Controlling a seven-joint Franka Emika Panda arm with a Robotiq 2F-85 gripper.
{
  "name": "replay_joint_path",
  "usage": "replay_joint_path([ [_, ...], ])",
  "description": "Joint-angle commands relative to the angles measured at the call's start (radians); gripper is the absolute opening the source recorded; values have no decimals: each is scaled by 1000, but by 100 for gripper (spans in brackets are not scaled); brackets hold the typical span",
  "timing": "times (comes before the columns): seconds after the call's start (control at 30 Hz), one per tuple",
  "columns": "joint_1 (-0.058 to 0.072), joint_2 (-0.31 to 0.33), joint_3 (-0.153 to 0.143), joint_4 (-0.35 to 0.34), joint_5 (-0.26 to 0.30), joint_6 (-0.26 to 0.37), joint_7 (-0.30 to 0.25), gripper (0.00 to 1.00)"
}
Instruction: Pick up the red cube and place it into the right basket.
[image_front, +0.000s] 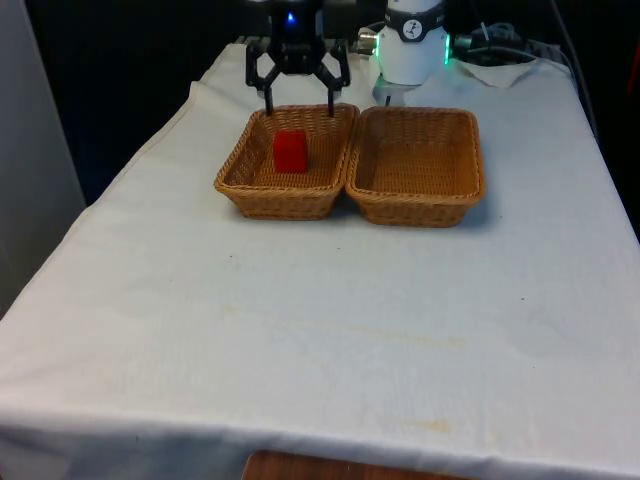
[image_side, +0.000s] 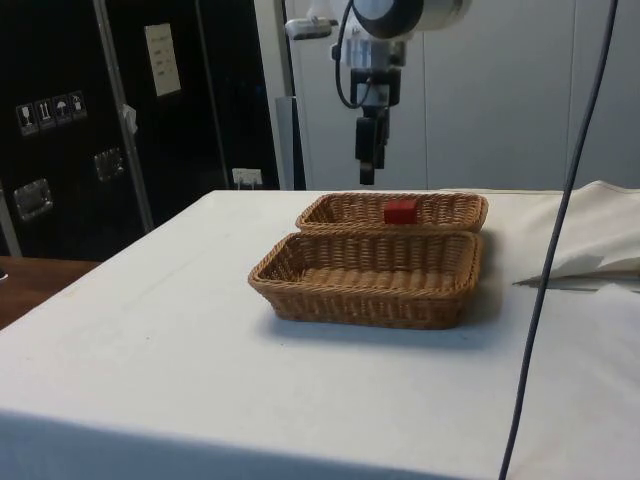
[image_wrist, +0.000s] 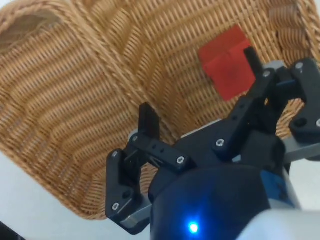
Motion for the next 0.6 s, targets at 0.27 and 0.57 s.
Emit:
replay_joint_path([
  [0.27, 11, -1, 46, 35, -15, 1, 60, 100],
  [0.57, 17, 4, 102, 58, -18, -2, 116, 100],
])
